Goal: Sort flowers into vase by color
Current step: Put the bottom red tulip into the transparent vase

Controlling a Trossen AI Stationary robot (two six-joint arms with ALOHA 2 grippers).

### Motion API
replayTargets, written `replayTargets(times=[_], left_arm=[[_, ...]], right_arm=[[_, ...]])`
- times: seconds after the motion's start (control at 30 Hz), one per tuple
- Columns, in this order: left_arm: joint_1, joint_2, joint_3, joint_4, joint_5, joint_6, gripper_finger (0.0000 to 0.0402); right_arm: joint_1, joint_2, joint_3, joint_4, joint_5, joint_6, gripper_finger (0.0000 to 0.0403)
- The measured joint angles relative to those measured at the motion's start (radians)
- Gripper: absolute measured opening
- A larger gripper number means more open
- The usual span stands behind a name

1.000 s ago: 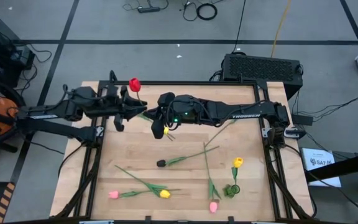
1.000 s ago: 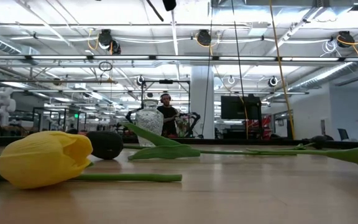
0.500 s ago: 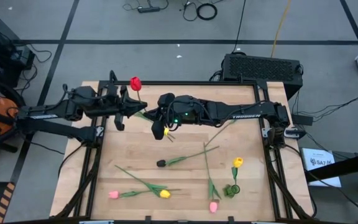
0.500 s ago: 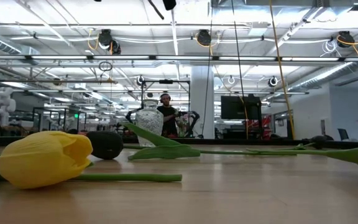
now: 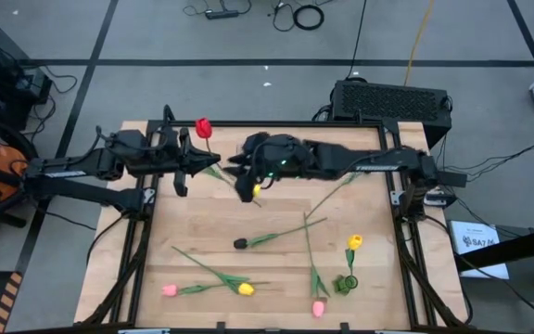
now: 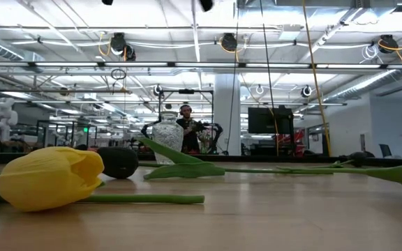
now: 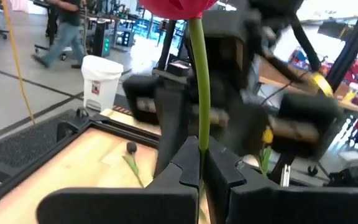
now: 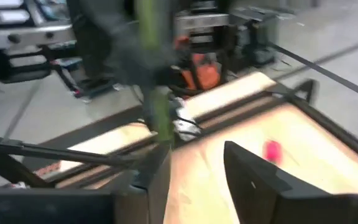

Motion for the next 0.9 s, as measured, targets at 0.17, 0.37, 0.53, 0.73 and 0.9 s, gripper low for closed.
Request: replayTargets(times=[0.17, 0.37, 0.53, 0.73, 0.9], left_arm=[[0.01, -0.003, 0.0, -0.024, 0.0, 0.051, 0.0004], [0.04, -0.003, 0.0, -0.032, -0.014, 0.165, 0.0004], [0.087, 0.008, 0.0, -0.024, -0.083, 0.201, 0.0004], [0.171, 0.088, 0.017, -0.021, -0.094, 0.209, 0.0004], [0.263, 0.18, 0.103, -0.028, -0.099, 0.273, 0.0004]], right_arm=[[-0.027, -0.121, 0.0, -0.22, 0.013, 0.045, 0.0159], [-0.008, -0.269, 0.0, -0.6, 0.019, 0.06, 0.0154], [0.069, -0.372, 0.0, -0.891, 0.169, 0.143, 0.0136], [0.122, -0.556, -0.09, -0.888, 0.198, 0.113, 0.0128], [0.107, -0.76, -0.353, -0.721, 0.212, 0.048, 0.0128]])
